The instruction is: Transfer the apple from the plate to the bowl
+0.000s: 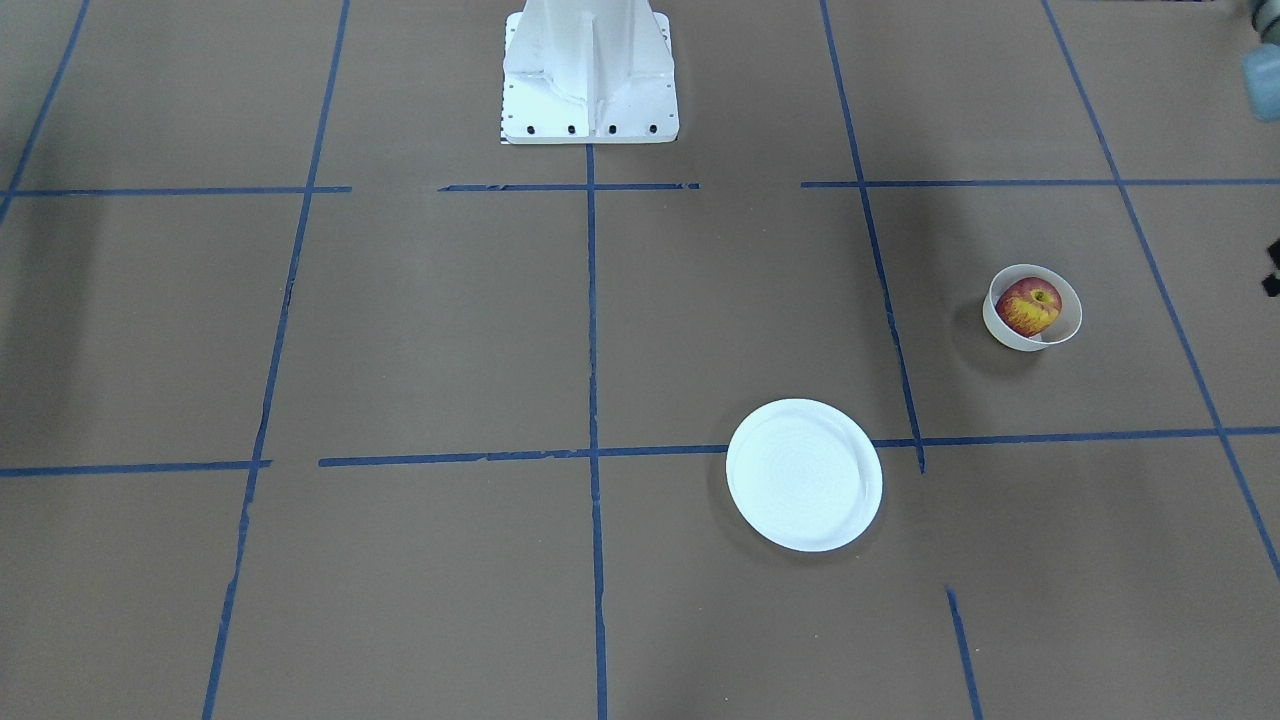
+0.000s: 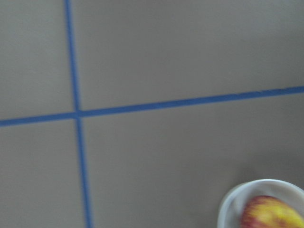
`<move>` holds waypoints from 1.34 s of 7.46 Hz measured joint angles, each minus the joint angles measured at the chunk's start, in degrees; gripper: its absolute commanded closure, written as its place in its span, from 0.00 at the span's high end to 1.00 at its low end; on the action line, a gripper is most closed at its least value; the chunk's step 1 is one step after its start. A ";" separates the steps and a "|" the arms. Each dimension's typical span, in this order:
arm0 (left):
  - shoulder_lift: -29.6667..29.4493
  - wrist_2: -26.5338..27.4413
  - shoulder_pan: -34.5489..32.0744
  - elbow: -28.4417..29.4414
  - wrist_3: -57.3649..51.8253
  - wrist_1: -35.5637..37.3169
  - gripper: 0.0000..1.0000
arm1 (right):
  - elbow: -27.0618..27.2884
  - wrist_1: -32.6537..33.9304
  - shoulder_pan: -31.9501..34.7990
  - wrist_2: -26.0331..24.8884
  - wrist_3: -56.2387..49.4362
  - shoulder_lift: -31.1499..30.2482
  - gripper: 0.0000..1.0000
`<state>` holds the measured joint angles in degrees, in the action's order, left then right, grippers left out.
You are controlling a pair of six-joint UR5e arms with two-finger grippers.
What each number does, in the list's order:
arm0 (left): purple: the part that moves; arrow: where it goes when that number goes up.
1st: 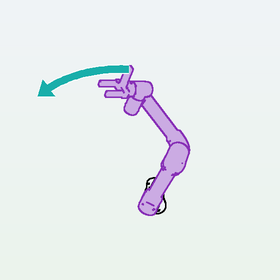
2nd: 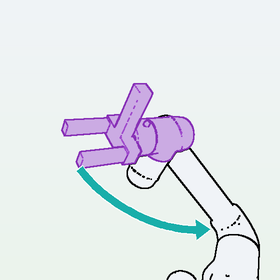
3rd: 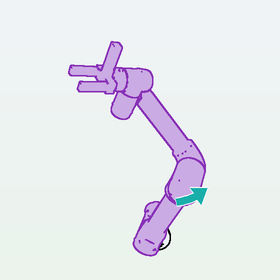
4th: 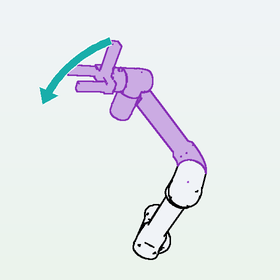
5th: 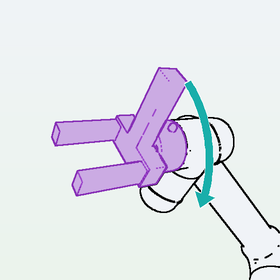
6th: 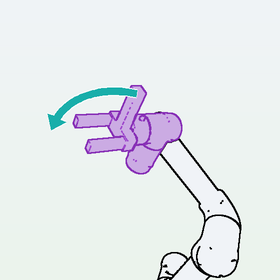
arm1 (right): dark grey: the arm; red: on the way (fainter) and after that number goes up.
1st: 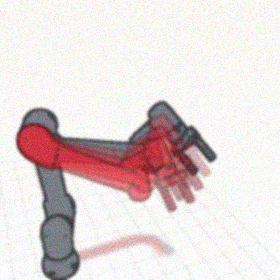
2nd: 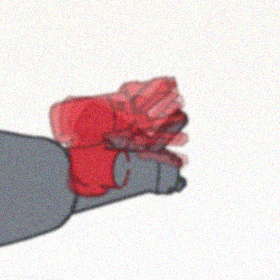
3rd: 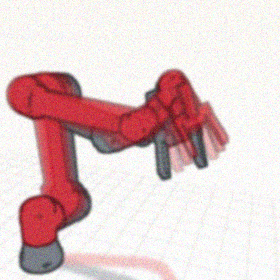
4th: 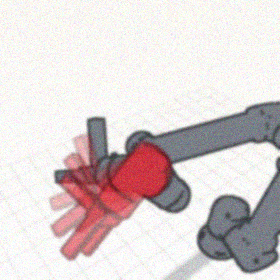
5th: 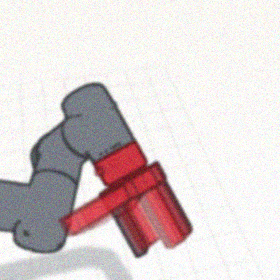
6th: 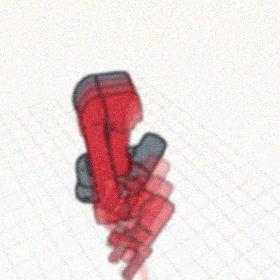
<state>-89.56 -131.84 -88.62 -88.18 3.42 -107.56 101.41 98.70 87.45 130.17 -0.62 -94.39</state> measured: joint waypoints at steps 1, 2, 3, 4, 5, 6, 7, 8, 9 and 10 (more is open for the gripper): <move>-4.27 -1.59 -5.29 7.97 -6.49 0.93 0.98 | -0.02 0.00 0.00 0.00 0.00 0.00 1.00; -9.20 -3.11 -7.87 13.22 -9.39 4.97 0.98 | -0.04 -0.02 0.00 0.00 0.00 0.00 1.00; -13.41 -4.29 -9.02 14.52 -10.71 12.32 0.99 | -0.02 -0.06 -0.01 0.00 0.00 0.00 1.00; -13.87 -4.77 -9.57 12.21 -12.02 18.20 1.00 | 0.00 -0.06 0.00 0.00 -0.01 0.00 1.00; -10.41 -4.96 -9.81 8.51 -13.42 19.26 1.00 | 0.00 -0.03 0.00 0.00 -0.05 0.00 1.00; -5.95 -5.02 -9.87 5.93 -14.10 15.87 1.00 | -0.01 -0.01 0.00 0.00 -0.06 0.00 1.00; -1.62 -5.06 -9.88 4.71 -14.29 10.47 1.00 | 0.00 -0.02 0.00 0.00 -0.03 0.00 1.00; 2.05 -5.10 -9.90 4.40 -14.34 4.47 1.00 | -0.01 -0.04 0.00 0.00 -0.01 0.00 1.00; 4.84 -5.24 -9.93 4.47 -14.39 -1.24 1.00 | -0.03 -0.02 0.00 0.00 0.00 0.00 1.00; 6.51 -5.43 -9.94 4.91 -14.50 -5.80 1.00 | -0.05 -0.01 0.00 0.00 -0.02 0.00 1.00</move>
<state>-83.05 -137.27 -98.56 -83.27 -11.07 -113.35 101.35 98.69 87.45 130.17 -0.63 -94.40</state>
